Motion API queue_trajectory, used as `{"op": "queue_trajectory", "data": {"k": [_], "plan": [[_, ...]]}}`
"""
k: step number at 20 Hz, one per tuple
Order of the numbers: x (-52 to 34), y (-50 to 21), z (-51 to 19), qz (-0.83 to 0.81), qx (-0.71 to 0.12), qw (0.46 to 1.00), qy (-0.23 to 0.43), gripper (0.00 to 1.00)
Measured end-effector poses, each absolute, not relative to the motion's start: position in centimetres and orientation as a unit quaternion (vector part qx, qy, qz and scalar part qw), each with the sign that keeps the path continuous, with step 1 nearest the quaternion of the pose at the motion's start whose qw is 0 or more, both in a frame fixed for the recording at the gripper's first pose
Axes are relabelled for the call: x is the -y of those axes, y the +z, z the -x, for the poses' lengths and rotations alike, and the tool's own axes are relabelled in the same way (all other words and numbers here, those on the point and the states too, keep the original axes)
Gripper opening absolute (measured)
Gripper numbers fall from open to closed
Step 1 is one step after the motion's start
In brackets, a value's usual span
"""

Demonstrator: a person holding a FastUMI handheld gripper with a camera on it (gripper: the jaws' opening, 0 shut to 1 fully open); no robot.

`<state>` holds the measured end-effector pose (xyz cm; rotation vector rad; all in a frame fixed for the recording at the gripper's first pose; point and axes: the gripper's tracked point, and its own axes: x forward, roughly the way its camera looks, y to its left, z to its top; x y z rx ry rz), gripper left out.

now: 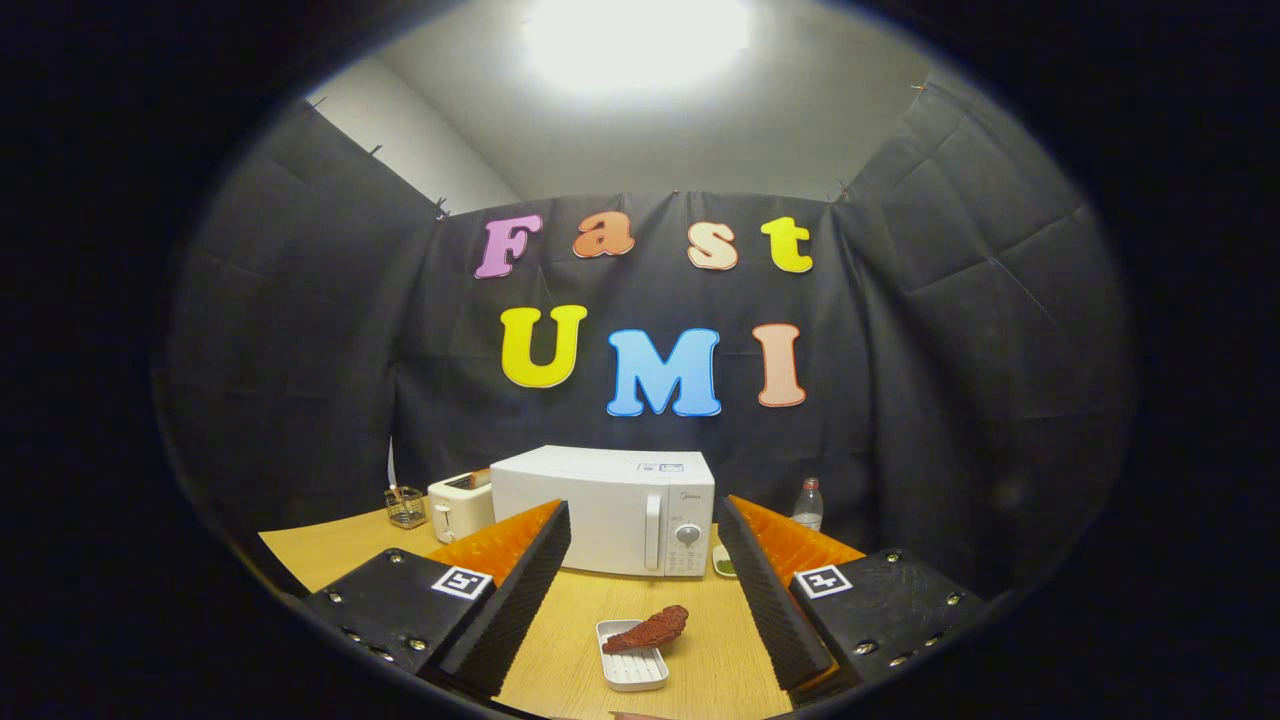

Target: Open the microwave, put the food inside, and close the microwave door.

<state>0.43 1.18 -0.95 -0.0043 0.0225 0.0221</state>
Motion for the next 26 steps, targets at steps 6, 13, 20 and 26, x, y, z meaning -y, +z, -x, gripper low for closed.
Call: {"op": "queue_trajectory", "data": {"k": [6,13,20,26], "plan": [[-2.1,-2.3,-2.2,-0.016,-0.014,0.999,0.026,0.95],[-2.8,-6.2,-7.1,0.004,-0.030,0.999,0.030,0.95],[-3.0,-10.9,-14.8,-0.001,-0.053,0.998,0.031,0.95],[-1.8,-15.8,-21.6,-0.019,-0.087,0.996,0.005,0.95]]}}
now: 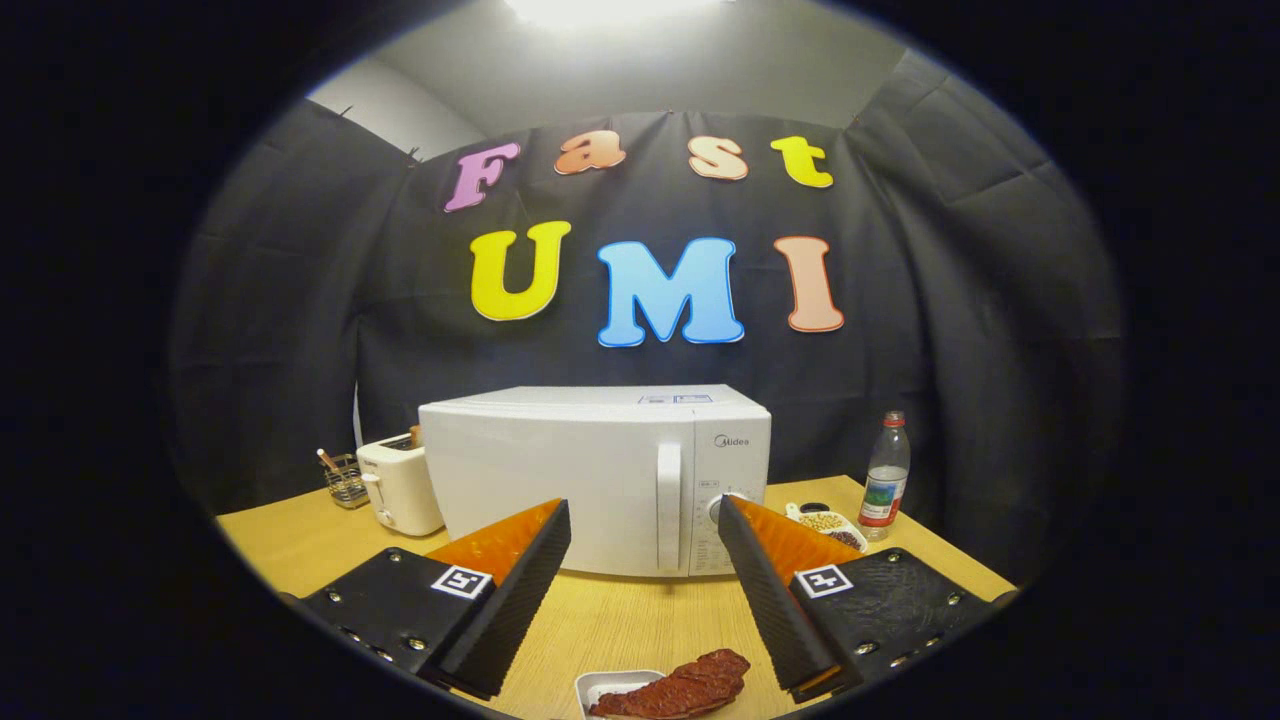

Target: Open the microwave, put the food inside, and close the microwave door.

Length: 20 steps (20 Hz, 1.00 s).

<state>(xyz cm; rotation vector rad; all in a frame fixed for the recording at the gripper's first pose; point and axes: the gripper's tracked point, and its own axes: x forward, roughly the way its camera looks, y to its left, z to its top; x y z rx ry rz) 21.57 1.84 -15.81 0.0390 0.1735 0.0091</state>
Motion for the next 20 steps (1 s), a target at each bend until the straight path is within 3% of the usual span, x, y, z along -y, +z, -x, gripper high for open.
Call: {"op": "queue_trajectory", "data": {"k": [11,13,15,16,18,20], "plan": [[-0.5,-20.7,-32.7,-0.007,-0.105,0.993,-0.044,0.95],[-0.2,-21.7,-33.8,0.008,-0.111,0.992,-0.052,0.90],[-0.8,-22.9,-34.5,0.005,-0.121,0.992,-0.045,0.75],[-1.1,-23.3,-34.7,0.002,-0.125,0.991,-0.041,0.73],[-0.6,-23.6,-34.8,-0.004,-0.122,0.991,-0.052,0.32],[-0.7,-23.4,-34.5,-0.019,-0.121,0.991,-0.052,0.32]]}}
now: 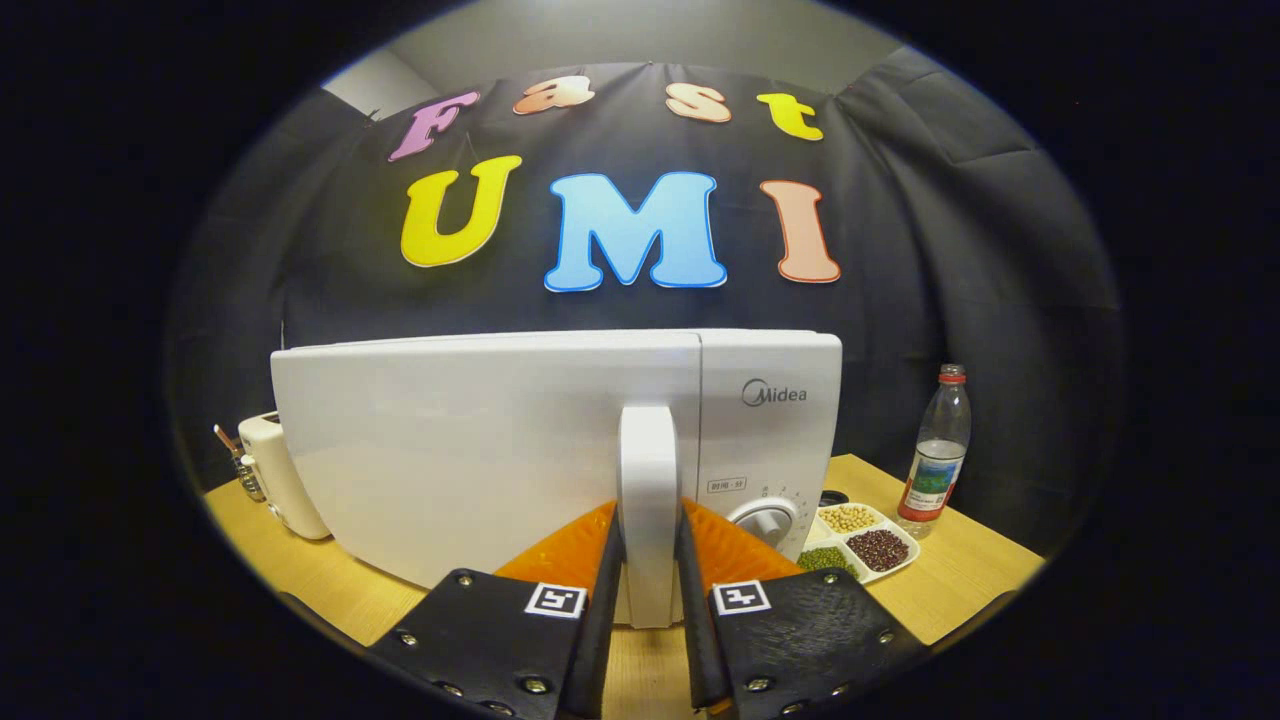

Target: Open the microwave, put the food inside, and close the microwave door.

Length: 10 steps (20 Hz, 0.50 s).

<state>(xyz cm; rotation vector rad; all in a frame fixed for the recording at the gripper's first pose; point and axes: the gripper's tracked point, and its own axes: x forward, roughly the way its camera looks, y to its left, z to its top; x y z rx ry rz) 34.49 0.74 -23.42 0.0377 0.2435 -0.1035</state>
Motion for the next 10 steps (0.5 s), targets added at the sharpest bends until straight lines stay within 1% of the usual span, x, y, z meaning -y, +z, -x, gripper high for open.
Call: {"op": "queue_trajectory", "data": {"k": [1,3,4,5,6,8,10], "plan": [[-0.8,-23.3,-34.4,-0.029,-0.122,0.991,-0.048,0.24],[-0.8,-23.6,-34.3,-0.045,-0.122,0.990,-0.049,0.23],[-0.9,-23.4,-34.4,-0.048,-0.119,0.990,-0.053,0.11],[-0.9,-23.2,-34.2,-0.050,-0.111,0.991,-0.058,0.11],[-1.0,-23.2,-34.2,-0.055,-0.104,0.991,-0.063,0.07],[-1.3,-23.1,-32.8,-0.037,-0.098,0.992,-0.074,0.07],[-1.9,-23.1,-30.9,-0.030,-0.102,0.992,-0.068,0.07]]}}
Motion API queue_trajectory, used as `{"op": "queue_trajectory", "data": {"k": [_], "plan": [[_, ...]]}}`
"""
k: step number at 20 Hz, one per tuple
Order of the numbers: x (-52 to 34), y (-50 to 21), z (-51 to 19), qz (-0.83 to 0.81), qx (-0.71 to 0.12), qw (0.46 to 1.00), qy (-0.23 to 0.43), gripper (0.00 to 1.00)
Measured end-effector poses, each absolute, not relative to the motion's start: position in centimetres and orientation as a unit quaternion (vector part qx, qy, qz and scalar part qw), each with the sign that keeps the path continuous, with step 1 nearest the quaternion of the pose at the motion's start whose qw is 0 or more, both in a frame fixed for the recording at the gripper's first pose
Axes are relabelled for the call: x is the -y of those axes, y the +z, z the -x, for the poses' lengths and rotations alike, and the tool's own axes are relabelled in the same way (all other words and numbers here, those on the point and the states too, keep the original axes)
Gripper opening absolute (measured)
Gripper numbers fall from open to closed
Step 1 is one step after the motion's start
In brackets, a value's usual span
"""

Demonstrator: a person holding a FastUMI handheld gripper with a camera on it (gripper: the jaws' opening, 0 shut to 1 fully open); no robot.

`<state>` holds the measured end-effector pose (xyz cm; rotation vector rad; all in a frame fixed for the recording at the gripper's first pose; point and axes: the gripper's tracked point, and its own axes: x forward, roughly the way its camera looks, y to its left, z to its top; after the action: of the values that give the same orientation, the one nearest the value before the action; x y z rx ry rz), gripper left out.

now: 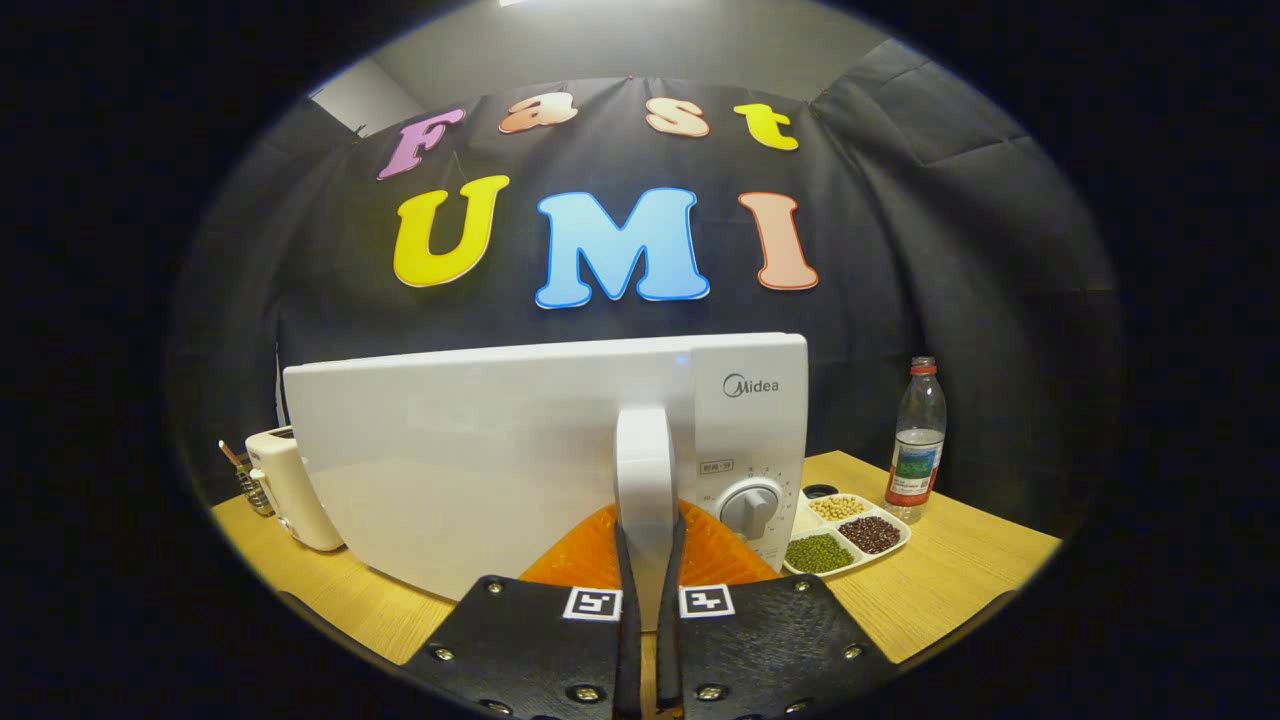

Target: Open the microwave, put the food inside, and close the microwave door.

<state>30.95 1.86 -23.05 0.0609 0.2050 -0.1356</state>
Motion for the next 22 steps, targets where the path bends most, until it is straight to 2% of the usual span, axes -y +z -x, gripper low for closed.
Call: {"op": "queue_trajectory", "data": {"k": [5,12,22], "plan": [[-4.2,-22.2,-26.1,-0.045,-0.117,0.992,-0.034,0.06],[-10.5,-21.2,-18.3,-0.057,-0.134,0.988,0.054,0.06],[-21.8,-20.1,-11.3,-0.057,-0.096,0.987,0.115,0.06]]}}
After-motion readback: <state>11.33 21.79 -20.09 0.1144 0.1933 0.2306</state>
